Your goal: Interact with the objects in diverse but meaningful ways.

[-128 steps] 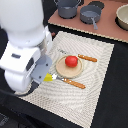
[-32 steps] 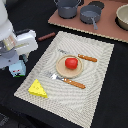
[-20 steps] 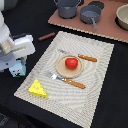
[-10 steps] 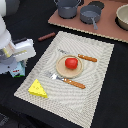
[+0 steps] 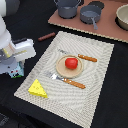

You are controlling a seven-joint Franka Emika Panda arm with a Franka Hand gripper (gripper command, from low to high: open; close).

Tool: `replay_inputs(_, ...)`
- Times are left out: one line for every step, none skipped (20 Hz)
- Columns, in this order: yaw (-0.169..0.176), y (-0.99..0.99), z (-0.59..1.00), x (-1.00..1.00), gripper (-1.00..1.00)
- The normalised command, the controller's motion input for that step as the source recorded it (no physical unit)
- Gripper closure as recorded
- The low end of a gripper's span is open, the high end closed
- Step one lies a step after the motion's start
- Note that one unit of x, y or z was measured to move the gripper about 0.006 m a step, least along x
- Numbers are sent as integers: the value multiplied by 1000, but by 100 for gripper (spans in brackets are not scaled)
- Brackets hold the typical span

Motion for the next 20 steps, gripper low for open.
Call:
replay_inputs(0,709,1000,814,100)
replay_inputs(0,709,1000,803,100)
replay_inputs(0,731,1000,817,100)
replay_inputs(0,734,1000,806,100)
replay_inputs(0,731,1000,797,100)
replay_inputs(0,729,971,786,100)
replay_inputs(0,731,929,766,100)
replay_inputs(0,737,914,763,100)
replay_inputs(0,746,894,754,100)
replay_inputs(0,757,866,729,100)
replay_inputs(0,771,803,689,100)
replay_inputs(0,786,714,651,100)
replay_inputs(0,803,623,631,100)
replay_inputs(0,823,483,586,100)
replay_inputs(0,837,403,560,100)
replay_inputs(0,849,334,534,100)
replay_inputs(0,860,289,511,100)
replay_inputs(0,874,226,497,100)
replay_inputs(0,891,154,463,100)
replay_inputs(4,911,60,437,100)
